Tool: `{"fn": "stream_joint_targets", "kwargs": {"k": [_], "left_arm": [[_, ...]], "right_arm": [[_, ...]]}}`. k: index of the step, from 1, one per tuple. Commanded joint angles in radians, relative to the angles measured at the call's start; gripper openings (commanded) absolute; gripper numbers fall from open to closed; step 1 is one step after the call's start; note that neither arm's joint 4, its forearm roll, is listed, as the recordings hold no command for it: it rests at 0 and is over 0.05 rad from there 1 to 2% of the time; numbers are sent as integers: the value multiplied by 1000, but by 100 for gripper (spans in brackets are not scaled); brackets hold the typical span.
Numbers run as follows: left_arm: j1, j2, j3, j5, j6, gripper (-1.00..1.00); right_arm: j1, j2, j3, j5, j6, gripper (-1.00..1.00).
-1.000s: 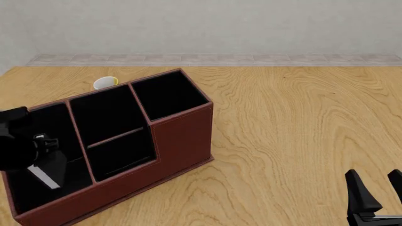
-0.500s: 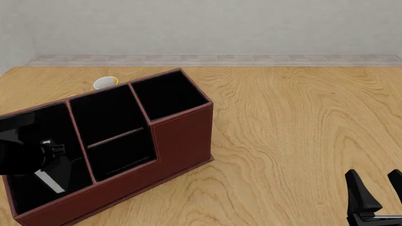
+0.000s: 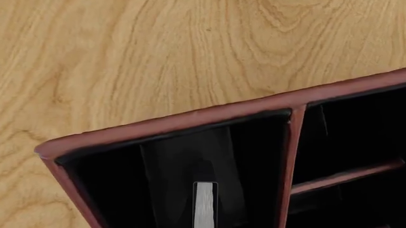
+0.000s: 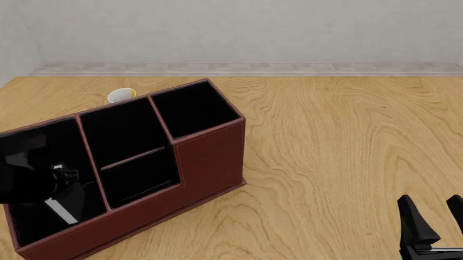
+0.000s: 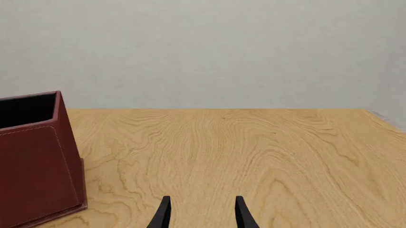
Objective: Pick up the book and place it in the left compartment of the caddy.
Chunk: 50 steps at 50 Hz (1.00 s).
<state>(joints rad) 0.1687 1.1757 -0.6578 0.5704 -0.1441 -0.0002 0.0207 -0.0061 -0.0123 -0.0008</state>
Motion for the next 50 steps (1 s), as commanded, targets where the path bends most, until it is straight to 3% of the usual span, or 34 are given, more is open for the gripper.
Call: {"fn": "stream_joint_targets", "kwargs": {"k": [1,36,37,50], "left_arm": [[-4,8,18,-34,13,-100],[11,60,44,-90,18,-100],[17,56,43,-85,25,100],[24,52,38,-78,31,100]], "right_arm": [[0,-7,2,4,0,100],[0,-7,2,4,0,100],[0,-6,2,4,0,100],[0,-7,2,4,0,100]]}}
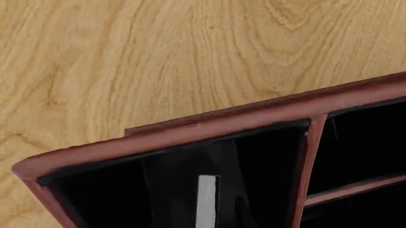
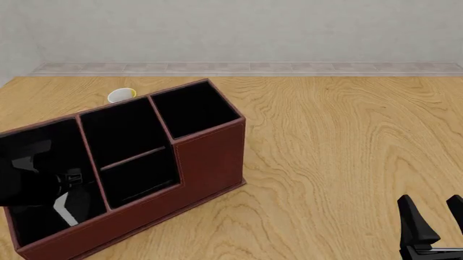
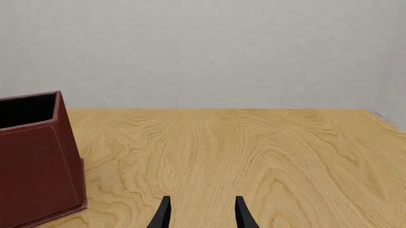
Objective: Pick up the book and place it in the left compartment of the caddy.
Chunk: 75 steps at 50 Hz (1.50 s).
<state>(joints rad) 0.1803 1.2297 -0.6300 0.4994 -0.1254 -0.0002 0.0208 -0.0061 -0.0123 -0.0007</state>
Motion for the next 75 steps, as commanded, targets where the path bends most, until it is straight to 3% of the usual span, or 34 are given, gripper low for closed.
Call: {"fn": "stream_joint_targets", "kwargs": {"k": [1,14,56,75], "left_arm": [[11,-4,11,-3,11,100],[7,-57,5,38,7,100],[-57,-485,-184,527,-28,100],[-98,-626,-245,683,-52,100]], "right_arm": [[0,-7,2,4,0,100],[0,-7,2,4,0,100],[0,-7,2,4,0,100],[0,-7,2,4,0,100]]}}
